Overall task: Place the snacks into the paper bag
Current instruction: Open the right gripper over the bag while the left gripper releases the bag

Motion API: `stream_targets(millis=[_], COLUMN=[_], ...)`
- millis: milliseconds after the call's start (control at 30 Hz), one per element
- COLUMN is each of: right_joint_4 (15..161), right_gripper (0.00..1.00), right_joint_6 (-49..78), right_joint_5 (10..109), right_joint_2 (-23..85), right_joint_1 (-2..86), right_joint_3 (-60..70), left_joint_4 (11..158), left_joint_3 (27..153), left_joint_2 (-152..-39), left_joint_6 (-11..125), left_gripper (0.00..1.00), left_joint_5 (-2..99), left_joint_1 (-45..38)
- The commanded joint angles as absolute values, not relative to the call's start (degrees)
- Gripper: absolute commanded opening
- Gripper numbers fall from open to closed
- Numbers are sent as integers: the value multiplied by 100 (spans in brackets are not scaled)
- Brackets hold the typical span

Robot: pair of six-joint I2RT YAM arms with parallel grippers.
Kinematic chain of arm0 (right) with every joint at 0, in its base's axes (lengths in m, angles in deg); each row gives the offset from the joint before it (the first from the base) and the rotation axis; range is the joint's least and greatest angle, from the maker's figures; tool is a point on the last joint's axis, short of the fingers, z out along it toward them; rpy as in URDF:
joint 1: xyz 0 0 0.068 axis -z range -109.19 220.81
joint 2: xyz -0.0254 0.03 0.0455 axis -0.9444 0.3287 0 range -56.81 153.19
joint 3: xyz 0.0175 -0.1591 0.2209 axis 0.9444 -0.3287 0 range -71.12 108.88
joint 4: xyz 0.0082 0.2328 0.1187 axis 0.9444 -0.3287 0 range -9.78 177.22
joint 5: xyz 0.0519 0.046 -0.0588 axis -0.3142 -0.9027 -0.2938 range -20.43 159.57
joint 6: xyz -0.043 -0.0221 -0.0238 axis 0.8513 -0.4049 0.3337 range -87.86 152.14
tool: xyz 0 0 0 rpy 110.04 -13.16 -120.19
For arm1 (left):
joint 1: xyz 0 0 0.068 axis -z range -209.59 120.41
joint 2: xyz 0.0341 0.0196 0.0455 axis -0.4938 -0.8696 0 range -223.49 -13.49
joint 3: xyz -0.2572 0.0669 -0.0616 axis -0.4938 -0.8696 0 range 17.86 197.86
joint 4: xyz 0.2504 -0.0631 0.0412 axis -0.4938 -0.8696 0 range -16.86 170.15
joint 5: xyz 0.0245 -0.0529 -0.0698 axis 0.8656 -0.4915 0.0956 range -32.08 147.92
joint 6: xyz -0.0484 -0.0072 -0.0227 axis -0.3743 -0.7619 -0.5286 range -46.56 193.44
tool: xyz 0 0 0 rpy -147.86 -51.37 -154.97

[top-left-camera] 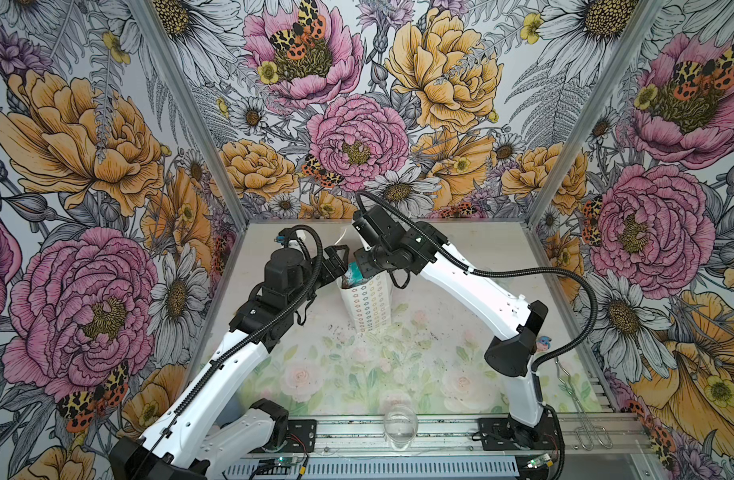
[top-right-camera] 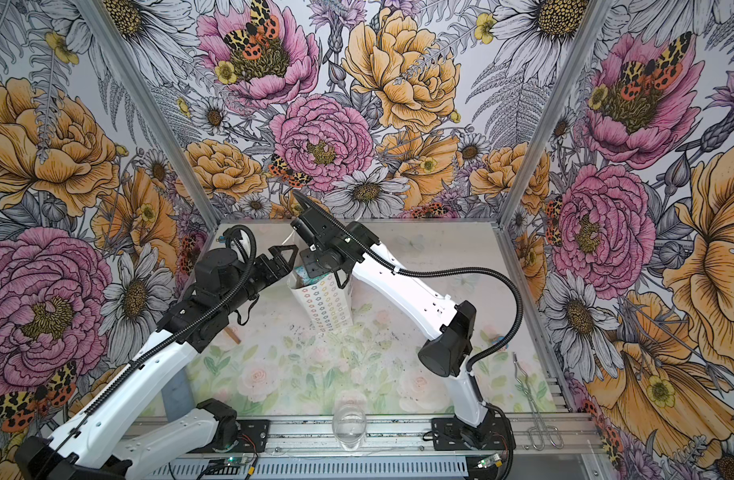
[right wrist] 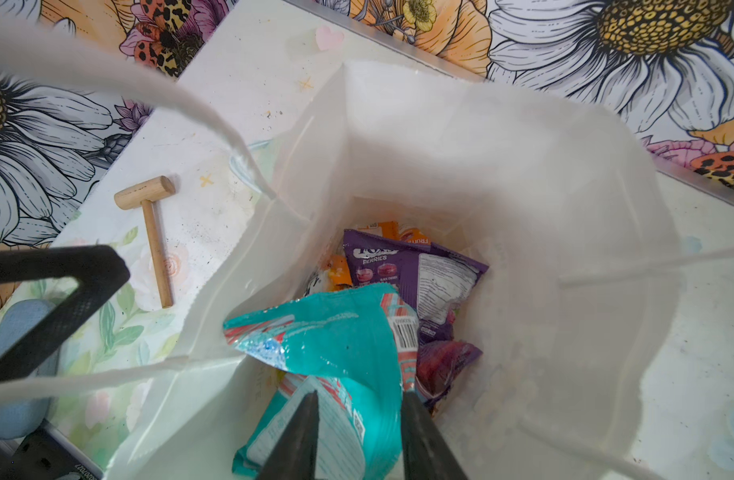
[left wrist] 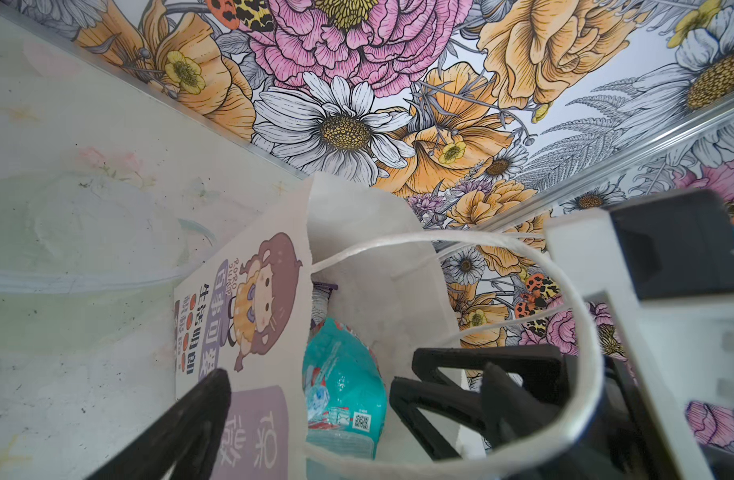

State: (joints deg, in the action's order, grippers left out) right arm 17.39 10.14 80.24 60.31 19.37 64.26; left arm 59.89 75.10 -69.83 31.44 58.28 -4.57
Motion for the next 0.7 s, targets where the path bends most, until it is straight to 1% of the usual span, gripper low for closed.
stream_targets(millis=[0,200,300,400,567,667], right_joint_4=[1839,1827,1813,1770,1755,1759], right_gripper=[36,38,39,39,42,43], right_joint_6=[1143,1267,1379,1523,1875,2067], right_joint_5=[7969,7796,7746,7805,8312,8891], right_joint_2=[5769,5480,5198,4824,3970,3407], right_joint_1=[1895,1895,1895,1889,1887,1887], right_joint_3=[6681,6828,6795,6672,6062,5544], left_joint_4=[5827,5712,5707,5580,5311,5281], left_joint_3=[7783,7890,7969,8049,8158,8149], left_joint_2=[-6741,-6412,-6186,-5931,-5603,-5459], left_joint_6=[3292,3352,3454,3565,3845,4004], left_gripper=[99,99,99,99,99,99], left_joint_5=[5775,5734,5691,5858,6217,6447], left_joint_1=[-419,-421,-402,-405,-409,-408])
